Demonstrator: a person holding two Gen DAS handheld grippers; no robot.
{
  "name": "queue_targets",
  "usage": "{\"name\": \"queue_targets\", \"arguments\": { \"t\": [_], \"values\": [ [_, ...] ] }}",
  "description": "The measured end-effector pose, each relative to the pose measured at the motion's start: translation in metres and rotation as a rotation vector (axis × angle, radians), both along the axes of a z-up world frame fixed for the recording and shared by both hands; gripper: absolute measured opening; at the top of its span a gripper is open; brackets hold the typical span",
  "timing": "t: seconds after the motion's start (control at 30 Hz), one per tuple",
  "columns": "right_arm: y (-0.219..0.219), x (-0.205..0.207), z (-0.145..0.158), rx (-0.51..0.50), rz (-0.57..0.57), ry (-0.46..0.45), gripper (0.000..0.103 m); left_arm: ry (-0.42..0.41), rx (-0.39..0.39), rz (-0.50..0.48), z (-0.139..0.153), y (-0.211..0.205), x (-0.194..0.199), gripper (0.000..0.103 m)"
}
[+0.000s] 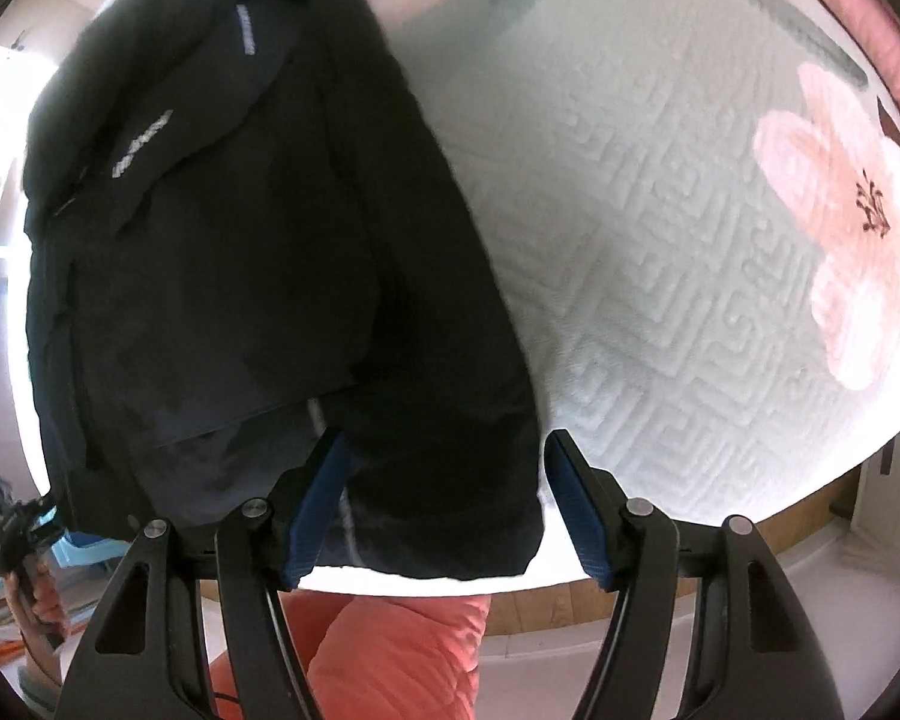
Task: Fold large clothes
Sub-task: 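Grasp the jacket hem with both grippers and lift it off the bed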
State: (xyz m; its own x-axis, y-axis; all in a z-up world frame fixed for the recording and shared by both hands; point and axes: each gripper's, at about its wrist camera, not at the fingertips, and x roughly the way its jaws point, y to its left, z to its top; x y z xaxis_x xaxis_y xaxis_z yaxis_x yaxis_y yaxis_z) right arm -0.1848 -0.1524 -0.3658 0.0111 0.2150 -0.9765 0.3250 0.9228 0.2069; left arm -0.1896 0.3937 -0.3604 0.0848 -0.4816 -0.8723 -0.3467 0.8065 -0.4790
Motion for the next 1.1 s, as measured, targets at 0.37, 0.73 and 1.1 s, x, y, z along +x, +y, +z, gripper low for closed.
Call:
{"name": "queue_targets", "arguments": {
  "t": [0.37,0.73,1.1],
  "values": [
    [0.004,-0.001,-0.009,0.04,0.105,-0.015,0.066,-0.026,-0.078,0.003,-0.003,0.006,-0.004,0.07],
    [-0.005,0.002,-0.016,0.088,0.118,-0.021,0.053,-0.085,-0.189,0.042,-0.001,-0.011,0.012,0.036],
    [0.009,0.034,0.074,0.074,0.205,-0.128,0.014,-0.321,-0.293,0.083,0.108,-0.01,0.058,0.012]
  ]
}}
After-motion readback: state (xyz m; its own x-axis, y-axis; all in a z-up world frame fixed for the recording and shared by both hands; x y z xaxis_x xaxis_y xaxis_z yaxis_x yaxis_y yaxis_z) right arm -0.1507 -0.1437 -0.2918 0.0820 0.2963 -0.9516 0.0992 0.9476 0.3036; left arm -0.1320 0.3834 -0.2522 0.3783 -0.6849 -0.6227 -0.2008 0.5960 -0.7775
